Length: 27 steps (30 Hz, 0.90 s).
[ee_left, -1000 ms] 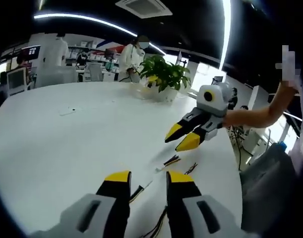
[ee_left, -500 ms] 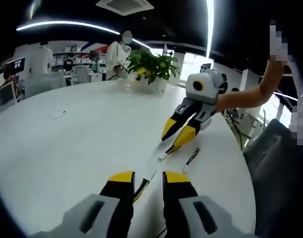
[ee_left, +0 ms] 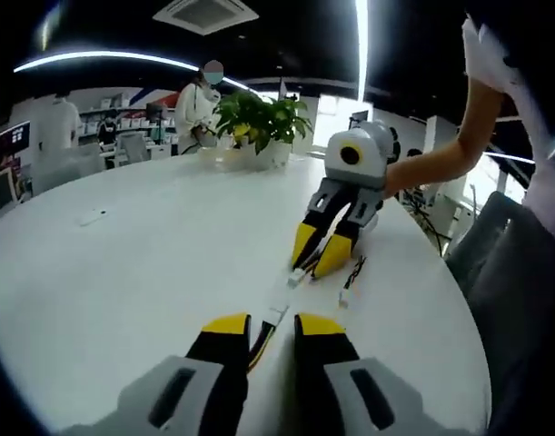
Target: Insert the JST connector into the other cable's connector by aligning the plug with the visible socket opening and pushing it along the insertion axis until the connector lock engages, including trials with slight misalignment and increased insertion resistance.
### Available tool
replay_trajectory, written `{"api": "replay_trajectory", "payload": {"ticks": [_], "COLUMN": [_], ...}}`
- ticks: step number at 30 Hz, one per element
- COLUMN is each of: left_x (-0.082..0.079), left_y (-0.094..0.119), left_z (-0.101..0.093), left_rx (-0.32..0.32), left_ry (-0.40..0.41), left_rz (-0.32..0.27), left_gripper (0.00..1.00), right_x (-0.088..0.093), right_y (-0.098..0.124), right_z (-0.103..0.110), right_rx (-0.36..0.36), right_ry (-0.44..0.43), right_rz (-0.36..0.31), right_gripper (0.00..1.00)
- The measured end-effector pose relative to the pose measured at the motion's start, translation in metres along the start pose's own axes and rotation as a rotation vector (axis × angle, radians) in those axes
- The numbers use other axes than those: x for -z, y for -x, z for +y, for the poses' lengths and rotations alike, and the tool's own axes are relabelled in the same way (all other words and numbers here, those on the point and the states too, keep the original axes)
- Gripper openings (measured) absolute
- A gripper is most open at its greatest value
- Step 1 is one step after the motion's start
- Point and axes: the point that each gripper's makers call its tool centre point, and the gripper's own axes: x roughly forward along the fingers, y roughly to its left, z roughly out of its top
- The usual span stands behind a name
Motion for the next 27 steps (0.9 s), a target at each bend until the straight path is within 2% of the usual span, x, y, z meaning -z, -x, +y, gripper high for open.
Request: {"api": "replay_trajectory", "payload": {"ticks": [4,21,27], "left_x": [0.0010,0.0030,0.0022], "left_y": [-0.0004,-0.0066,-0.0065], "left_z": [0.0035,-0.0005,-0.0016], "left_rx": [-0.008,0.046,0.050], "left_ry": [-0.023,-0.072,-0.085], "left_rz": [-0.001,-0.021,-0.053], "left_gripper": [0.12,0.07,0.06], "right_x": [0.0003,0.0016,0.0016], "right_y": [-0.0023,-0.0047,-0.0042], "right_z": [-0.0002,-0.0014,-0.0013], "right_rx": [-0.005,-0.015,-0.016], "right_ry": [0.010,0.016,0.006], "right_rz": [-0.003,-0.025,-0.031], "right_gripper": [0.07,0.05,0.04]}}
